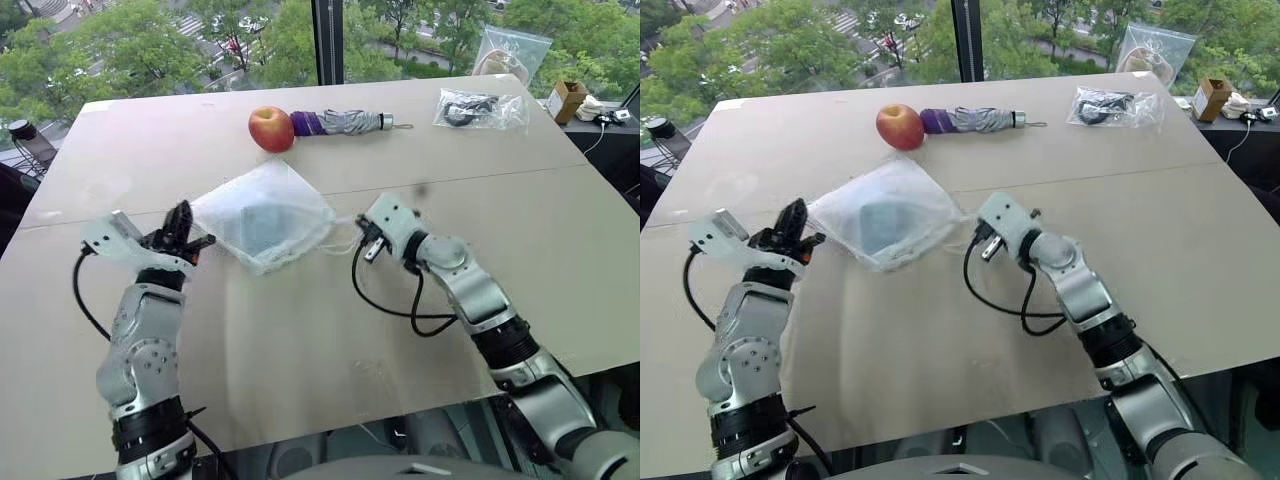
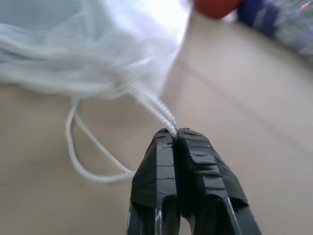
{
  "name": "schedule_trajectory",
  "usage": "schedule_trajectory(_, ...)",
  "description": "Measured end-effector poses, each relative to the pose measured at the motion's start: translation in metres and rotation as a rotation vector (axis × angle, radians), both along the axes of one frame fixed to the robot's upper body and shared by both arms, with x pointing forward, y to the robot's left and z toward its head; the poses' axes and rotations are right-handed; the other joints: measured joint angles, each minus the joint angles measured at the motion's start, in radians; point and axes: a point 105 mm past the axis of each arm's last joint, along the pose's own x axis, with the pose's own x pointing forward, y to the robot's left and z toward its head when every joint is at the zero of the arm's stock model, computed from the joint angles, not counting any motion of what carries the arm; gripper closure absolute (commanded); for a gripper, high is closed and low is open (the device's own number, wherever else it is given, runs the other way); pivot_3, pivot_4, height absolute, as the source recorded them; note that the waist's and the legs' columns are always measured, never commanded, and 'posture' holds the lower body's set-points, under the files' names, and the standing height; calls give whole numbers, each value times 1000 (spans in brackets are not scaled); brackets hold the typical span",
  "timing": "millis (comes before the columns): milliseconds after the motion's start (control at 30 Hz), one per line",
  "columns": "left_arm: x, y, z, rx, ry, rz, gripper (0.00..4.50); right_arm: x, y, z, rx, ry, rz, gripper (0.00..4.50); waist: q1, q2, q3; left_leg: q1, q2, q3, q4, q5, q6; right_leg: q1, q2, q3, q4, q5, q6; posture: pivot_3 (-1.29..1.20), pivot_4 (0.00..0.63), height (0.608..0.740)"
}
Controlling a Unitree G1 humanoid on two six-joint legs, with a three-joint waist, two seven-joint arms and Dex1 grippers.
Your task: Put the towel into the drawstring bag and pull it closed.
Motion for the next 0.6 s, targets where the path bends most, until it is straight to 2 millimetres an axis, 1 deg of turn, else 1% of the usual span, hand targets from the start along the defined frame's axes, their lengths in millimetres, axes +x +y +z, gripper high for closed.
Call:
schedule_trajectory(33, 0, 13, 3, 78, 13, 76, 4500, 6, -8, 11, -32, -84, -43, 4472, 1, 0, 0, 0, 0, 0, 0, 0, 0, 0, 0, 0, 0, 0, 0, 0, 150, 740)
schedule_trajectory(67, 1, 20, 7, 149, 21, 128, 4500, 9, -14, 19, -50, -145, -71, 4472, 1, 0, 0, 0, 0, 0, 0, 0, 0, 0, 0, 0, 0, 0, 0, 0, 150, 740)
schedule_trajectory(133, 4, 21, 13, 290, 32, 177, 4500, 12, -13, 28, -59, -223, -89, 4472, 1, 0, 0, 0, 0, 1, -1, 0, 0, 0, -1, 1, -1, 0, 0, 0, 150, 740)
schedule_trajectory(233, 6, 19, 23, 513, 37, 253, 4500, 16, -14, 35, -76, -311, -125, 4472, 1, 0, 0, -1, -1, 3, -2, 0, 0, -1, -2, 2, -2, 2, 4, 0, 150, 740)
schedule_trajectory(300, 5, 19, 26, 572, 25, 290, 4500, 17, -15, 35, -77, -332, -133, 4472, 1, 0, 0, -1, -1, 3, -3, 0, 0, -1, -2, 2, -3, 2, 4, 0, 150, 740)
schedule_trajectory(433, 4, 18, 28, 634, 23, 314, 4500, 20, -17, 34, -84, -345, -143, 4472, 1, 0, 0, -1, -1, 3, -5, 0, 0, -2, -2, 2, -2, 2, 4, 0, 150, 740)
schedule_trajectory(467, 3, 21, 27, 642, 31, 346, 4500, 21, -19, 34, -86, -350, -161, 4472, 1, 0, 0, 0, -1, 3, -6, 0, 0, -2, -2, 2, -2, 2, 4, 0, 150, 740)
schedule_trajectory(533, -7, 44, 24, 631, 74, 456, 4500, 30, -40, 30, -106, -344, -245, 4472, 1, 0, 0, 0, -1, 3, -6, 0, 0, -2, -2, 2, -2, 2, 4, 0, 150, 740)
schedule_trajectory(600, -13, 58, 20, 612, 113, 527, 4500, 35, -55, 28, -108, -330, -306, 4472, 0, 0, 0, 0, 0, 3, -6, 0, 0, -2, -2, 2, -2, 2, 4, 0, 150, 740)
